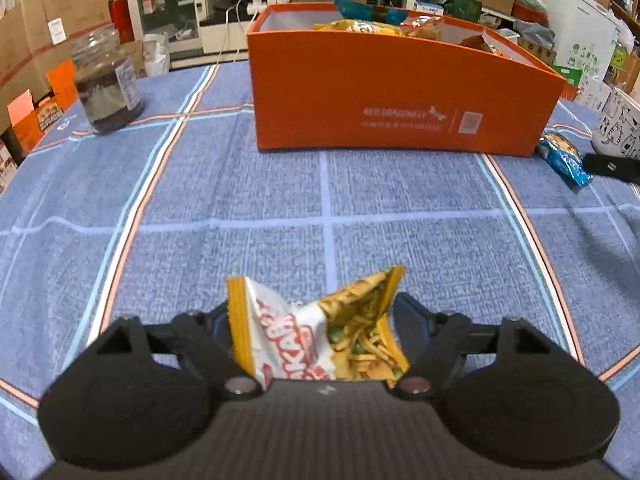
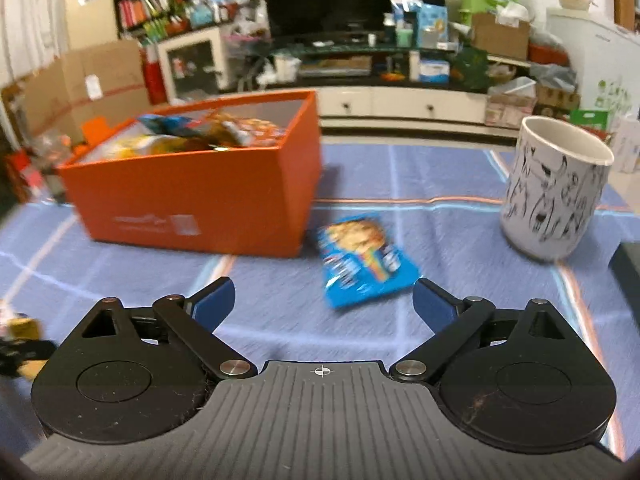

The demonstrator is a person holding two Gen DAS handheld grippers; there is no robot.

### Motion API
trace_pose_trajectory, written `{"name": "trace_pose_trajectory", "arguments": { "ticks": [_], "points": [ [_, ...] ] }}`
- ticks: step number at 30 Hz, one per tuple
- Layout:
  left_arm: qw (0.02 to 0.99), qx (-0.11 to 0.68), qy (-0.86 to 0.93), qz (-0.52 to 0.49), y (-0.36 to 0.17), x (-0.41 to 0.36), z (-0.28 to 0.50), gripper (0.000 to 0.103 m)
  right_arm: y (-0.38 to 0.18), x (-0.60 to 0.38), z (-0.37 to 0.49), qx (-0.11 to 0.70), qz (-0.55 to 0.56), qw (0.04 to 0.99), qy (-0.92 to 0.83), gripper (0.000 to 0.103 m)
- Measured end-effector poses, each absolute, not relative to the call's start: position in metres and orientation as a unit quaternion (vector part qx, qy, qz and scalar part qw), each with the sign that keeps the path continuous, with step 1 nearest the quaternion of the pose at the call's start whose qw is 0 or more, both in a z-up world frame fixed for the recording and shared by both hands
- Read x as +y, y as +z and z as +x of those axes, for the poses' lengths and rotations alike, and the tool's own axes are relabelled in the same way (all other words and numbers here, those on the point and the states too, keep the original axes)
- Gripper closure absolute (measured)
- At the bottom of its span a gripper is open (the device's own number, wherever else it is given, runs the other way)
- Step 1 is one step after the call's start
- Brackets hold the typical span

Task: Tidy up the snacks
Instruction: 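Grasp the white-and-yellow snack packet with the left tool while the right tool grasps the blue cookie packet, then carry both packets over the orange box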

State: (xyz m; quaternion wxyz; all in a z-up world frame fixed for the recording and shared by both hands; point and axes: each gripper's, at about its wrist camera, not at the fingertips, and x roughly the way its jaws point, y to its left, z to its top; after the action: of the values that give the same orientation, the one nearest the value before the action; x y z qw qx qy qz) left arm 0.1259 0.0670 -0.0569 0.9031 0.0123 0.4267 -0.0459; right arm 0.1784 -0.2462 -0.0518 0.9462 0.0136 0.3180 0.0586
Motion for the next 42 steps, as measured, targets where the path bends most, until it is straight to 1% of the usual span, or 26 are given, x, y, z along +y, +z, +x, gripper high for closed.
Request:
{"name": "trace_pose_trajectory", "arguments": {
  "ticks": [4,6,8,9,10,11,12,13,14,15,16,19,23,25,29,30,31,32,33,34,35,37,38,39,40,42],
  "points": [
    [0.905,0.422,-0.044,0.012,-0.057,0.066,0.13,0.022,-0.056,-0.239,0.221,0.335,0.009,0.941,0.049,0.014],
    [0.906,0.421,-0.044,0.012,-0.058,0.067,0.13,0.021,-0.066,-0.236,0.241,0.353,0.015,0.934,0.052,0.014],
    [0.906,0.42,-0.043,0.012,-0.058,0.067,0.129,0.021,-0.077,-0.231,0.251,0.37,-0.004,0.928,0.04,0.013],
    [0.906,0.42,-0.043,0.012,-0.058,0.067,0.13,0.021,-0.083,-0.228,0.252,0.375,-0.022,0.926,0.034,0.014],
    [0.906,0.42,-0.043,0.011,-0.058,0.067,0.13,0.021,-0.086,-0.23,0.249,0.367,-0.014,0.929,0.038,0.015],
    [0.906,0.42,-0.043,0.011,-0.058,0.067,0.13,0.021,-0.085,-0.233,0.247,0.366,-0.006,0.93,0.036,0.018],
    [0.906,0.42,-0.043,0.011,-0.058,0.067,0.13,0.021,-0.082,-0.234,0.246,0.367,-0.009,0.93,0.035,0.032],
    [0.906,0.42,-0.042,0.011,-0.058,0.067,0.13,0.021,-0.079,-0.236,0.244,0.365,-0.005,0.931,0.035,0.054],
    [0.906,0.42,-0.042,0.01,-0.058,0.069,0.13,0.021,-0.077,-0.237,0.242,0.367,-0.003,0.93,0.038,0.056],
    [0.907,0.42,-0.041,0.01,-0.058,0.069,0.13,0.021,-0.076,-0.237,0.238,0.366,-0.006,0.93,0.037,0.066],
    [0.907,0.42,-0.04,0.009,-0.058,0.07,0.129,0.021,-0.076,-0.238,0.233,0.366,-0.009,0.93,0.036,0.072],
    [0.907,0.419,-0.038,0.005,-0.058,0.071,0.129,0.023,-0.073,-0.242,0.212,0.372,0.006,0.926,0.059,0.073],
    [0.908,0.417,-0.036,0.0,-0.057,0.073,0.128,0.03,-0.069,-0.239,0.169,0.378,0.005,0.92,0.101,0.073],
    [0.909,0.416,-0.035,0.0,-0.057,0.073,0.128,0.031,-0.07,-0.233,0.148,0.38,0.005,0.916,0.13,0.073],
    [0.91,0.413,-0.035,0.001,-0.057,0.073,0.126,0.031,-0.073,-0.205,0.121,0.373,-0.038,0.911,0.172,0.073],
    [0.91,0.413,-0.036,0.002,-0.058,0.073,0.126,0.029,-0.074,-0.198,0.118,0.369,-0.053,0.911,0.177,0.07],
    [0.909,0.415,-0.035,0.003,-0.058,0.073,0.126,0.023,-0.075,-0.191,0.117,0.362,-0.073,0.912,0.176,0.065],
    [0.908,0.417,-0.032,0.009,-0.059,0.073,0.127,0.013,-0.075,-0.189,0.118,0.358,-0.079,0.914,0.175,0.062],
    [0.908,0.419,-0.027,0.013,-0.061,0.072,0.127,0.009,-0.075,-0.188,0.119,0.36,-0.076,0.913,0.176,0.057],
    [0.909,0.417,-0.024,0.01,-0.062,0.072,0.127,0.009,-0.075,-0.189,0.122,0.362,-0.07,0.913,0.174,0.052],
    [0.909,0.416,-0.025,0.011,-0.062,0.072,0.127,0.009,-0.075,-0.189,0.125,0.362,-0.067,0.914,0.172,0.051],
    [0.91,0.414,-0.029,0.008,-0.061,0.073,0.127,0.015,-0.076,-0.189,0.129,0.358,-0.066,0.916,0.171,0.049],
    [0.911,0.41,-0.033,0.009,-0.06,0.074,0.127,0.024,-0.076,-0.189,0.129,0.357,-0.067,0.916,0.171,0.051],
    [0.912,0.409,-0.04,0.008,-0.058,0.075,0.127,0.031,-0.075,-0.188,0.129,0.356,-0.067,0.916,0.171,0.056],
    [0.913,0.407,-0.045,0.003,-0.055,0.077,0.126,0.035,-0.074,-0.188,0.129,0.356,-0.068,0.916,0.169,0.062],
    [0.911,0.406,-0.059,-0.036,-0.045,0.087,0.126,0.042,-0.066,-0.187,0.129,0.35,-0.058,0.919,0.175,0.069]
  ]
}}
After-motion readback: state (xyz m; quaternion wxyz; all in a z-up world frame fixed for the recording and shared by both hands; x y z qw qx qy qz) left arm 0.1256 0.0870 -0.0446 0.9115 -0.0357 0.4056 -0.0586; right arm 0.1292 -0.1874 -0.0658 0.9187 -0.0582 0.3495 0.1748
